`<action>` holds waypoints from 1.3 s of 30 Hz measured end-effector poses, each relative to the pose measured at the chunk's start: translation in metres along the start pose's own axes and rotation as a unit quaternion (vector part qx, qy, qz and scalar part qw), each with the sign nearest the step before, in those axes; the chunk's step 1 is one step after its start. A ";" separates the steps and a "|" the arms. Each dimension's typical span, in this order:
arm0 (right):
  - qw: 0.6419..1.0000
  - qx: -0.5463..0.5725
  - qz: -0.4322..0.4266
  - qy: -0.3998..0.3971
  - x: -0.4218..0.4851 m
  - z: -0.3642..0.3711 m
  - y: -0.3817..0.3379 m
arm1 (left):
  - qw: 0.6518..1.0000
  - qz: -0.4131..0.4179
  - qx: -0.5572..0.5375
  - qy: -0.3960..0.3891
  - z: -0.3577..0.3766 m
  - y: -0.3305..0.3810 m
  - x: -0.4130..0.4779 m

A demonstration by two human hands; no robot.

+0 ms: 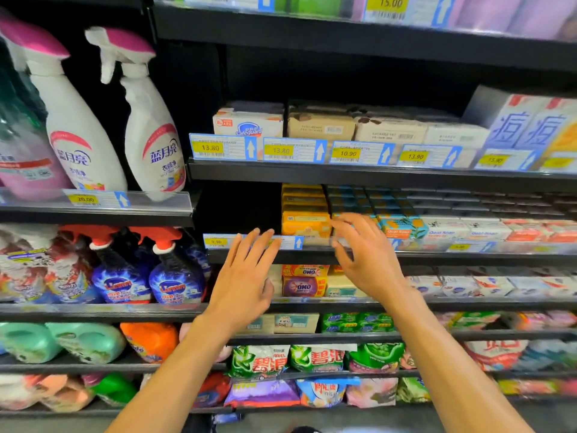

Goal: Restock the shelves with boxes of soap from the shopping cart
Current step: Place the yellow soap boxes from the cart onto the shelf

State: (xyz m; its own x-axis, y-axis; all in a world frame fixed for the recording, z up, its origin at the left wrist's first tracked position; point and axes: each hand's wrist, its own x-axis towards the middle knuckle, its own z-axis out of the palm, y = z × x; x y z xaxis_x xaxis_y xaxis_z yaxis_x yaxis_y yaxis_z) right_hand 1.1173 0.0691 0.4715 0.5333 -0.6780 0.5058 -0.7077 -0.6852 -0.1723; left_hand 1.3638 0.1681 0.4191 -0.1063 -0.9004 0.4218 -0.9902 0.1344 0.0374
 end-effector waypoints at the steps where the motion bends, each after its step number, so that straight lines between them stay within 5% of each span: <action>1: 1.000 -0.012 0.000 -0.002 -0.012 -0.006 -0.002 | 1.000 0.003 -0.008 -0.004 -0.004 0.007 -0.005; 16: 0.945 -0.128 0.269 -0.138 -0.257 -0.058 0.081 | 0.977 0.134 -0.081 -0.146 0.037 0.197 -0.006; 28: 0.868 -0.175 0.458 -0.078 -0.476 -0.194 0.243 | 0.927 0.289 -0.134 -0.197 0.102 0.522 0.045; 39: 0.755 -0.193 0.624 -0.055 -0.635 -0.302 0.370 | 0.850 0.446 -0.171 -0.223 0.143 0.790 0.095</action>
State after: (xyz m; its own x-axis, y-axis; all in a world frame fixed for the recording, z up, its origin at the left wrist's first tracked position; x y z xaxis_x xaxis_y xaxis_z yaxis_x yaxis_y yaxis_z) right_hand 0.3769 0.3262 0.3420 -0.6403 -0.7643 0.0769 -0.7623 0.6198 -0.1866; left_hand 0.5589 0.1296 0.3589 -0.9003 -0.4337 0.0377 -0.4213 0.8898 0.1753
